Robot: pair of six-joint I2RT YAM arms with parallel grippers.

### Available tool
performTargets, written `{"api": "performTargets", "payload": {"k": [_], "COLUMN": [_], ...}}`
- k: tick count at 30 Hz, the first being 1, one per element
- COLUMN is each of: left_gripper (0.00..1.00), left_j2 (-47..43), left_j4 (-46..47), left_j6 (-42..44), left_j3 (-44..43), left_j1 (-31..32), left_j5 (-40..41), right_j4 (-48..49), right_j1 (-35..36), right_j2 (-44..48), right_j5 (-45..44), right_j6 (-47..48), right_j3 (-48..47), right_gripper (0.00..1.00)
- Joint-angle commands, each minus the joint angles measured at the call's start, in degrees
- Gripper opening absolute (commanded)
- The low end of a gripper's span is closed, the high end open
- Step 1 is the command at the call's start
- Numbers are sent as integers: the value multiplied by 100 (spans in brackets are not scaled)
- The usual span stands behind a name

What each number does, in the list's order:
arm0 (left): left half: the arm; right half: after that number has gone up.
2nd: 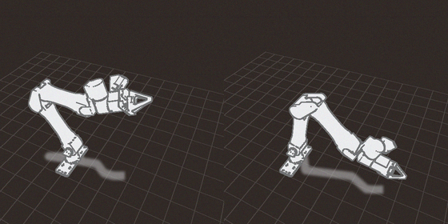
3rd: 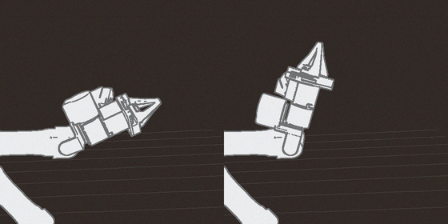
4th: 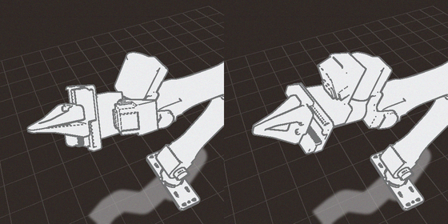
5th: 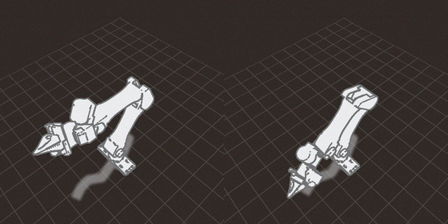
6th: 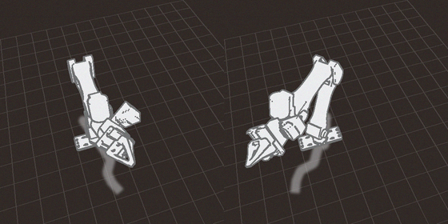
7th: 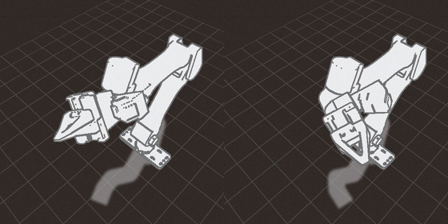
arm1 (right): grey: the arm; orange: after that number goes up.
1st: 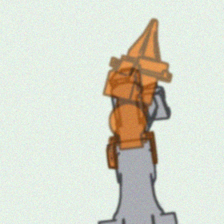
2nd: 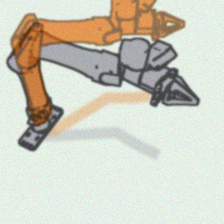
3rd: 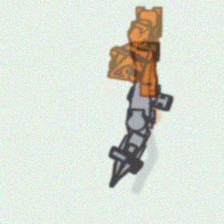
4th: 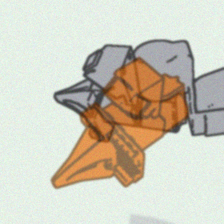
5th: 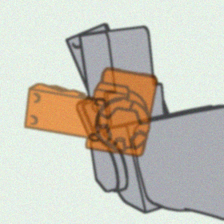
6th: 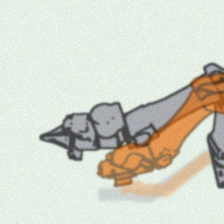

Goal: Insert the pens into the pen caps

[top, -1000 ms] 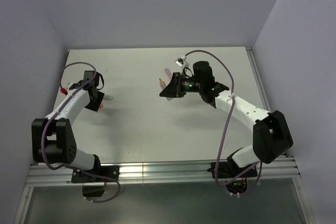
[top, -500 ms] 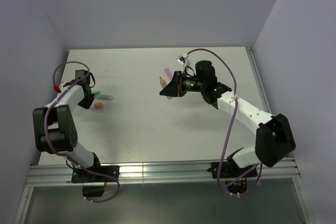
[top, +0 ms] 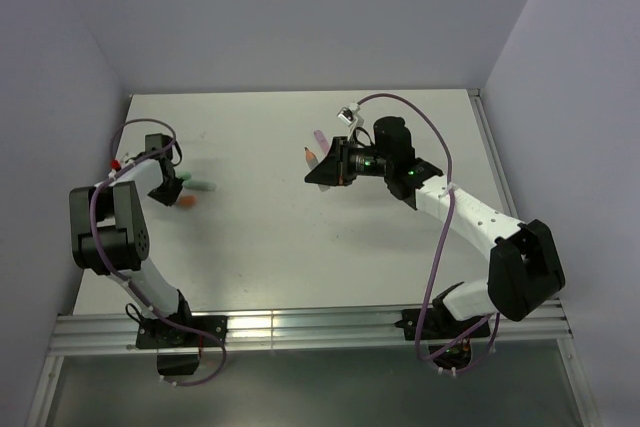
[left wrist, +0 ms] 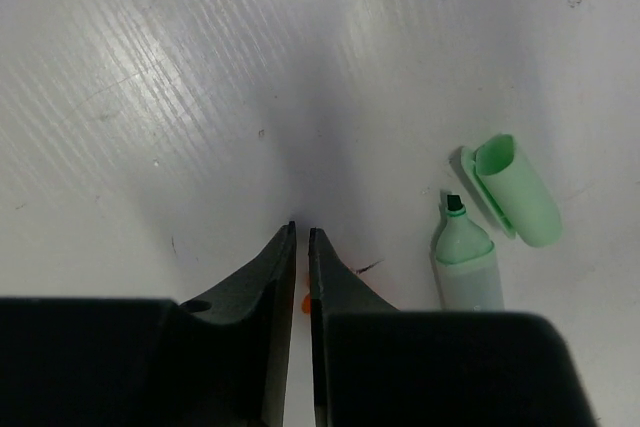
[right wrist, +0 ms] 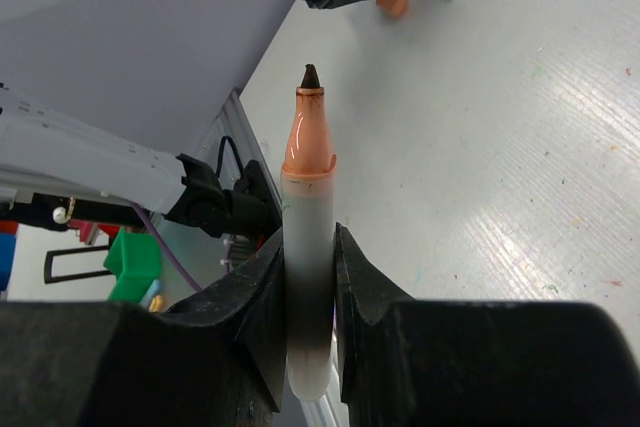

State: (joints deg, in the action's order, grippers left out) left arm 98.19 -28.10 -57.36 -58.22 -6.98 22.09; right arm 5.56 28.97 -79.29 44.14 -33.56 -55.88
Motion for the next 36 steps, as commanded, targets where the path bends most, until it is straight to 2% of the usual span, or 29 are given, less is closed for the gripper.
{"api": "performTargets", "payload": {"k": [1,9,16,21,25,36], "left_gripper": [15,12,8,3,2,1], "left_j2": [68,138,95,-291,-494,-1118], "left_j4": [331,1122,1105,1201,1368,1272], "left_j6": [164,200,76,-73,-126,-187], "left_j3": [-111,197,433,978,1364,1664], "left_j1": [-66,-75,-75,-66,-58,259], "left_j5": [-143,-618,-670,-740,-916,-1048], "right_j4": [235,235,217,235,261,287], "right_j1": [-41,-41,-41,-41,-41,-41], "right_j2": [229,238,247,212,194,159], "right_j5": [86,103,95,130,130,130], "right_j6": [43,43,60,43,34,16], "right_j3": [24,24,24,24,33,33], "right_gripper": [0,0,0,0,0,0]}}
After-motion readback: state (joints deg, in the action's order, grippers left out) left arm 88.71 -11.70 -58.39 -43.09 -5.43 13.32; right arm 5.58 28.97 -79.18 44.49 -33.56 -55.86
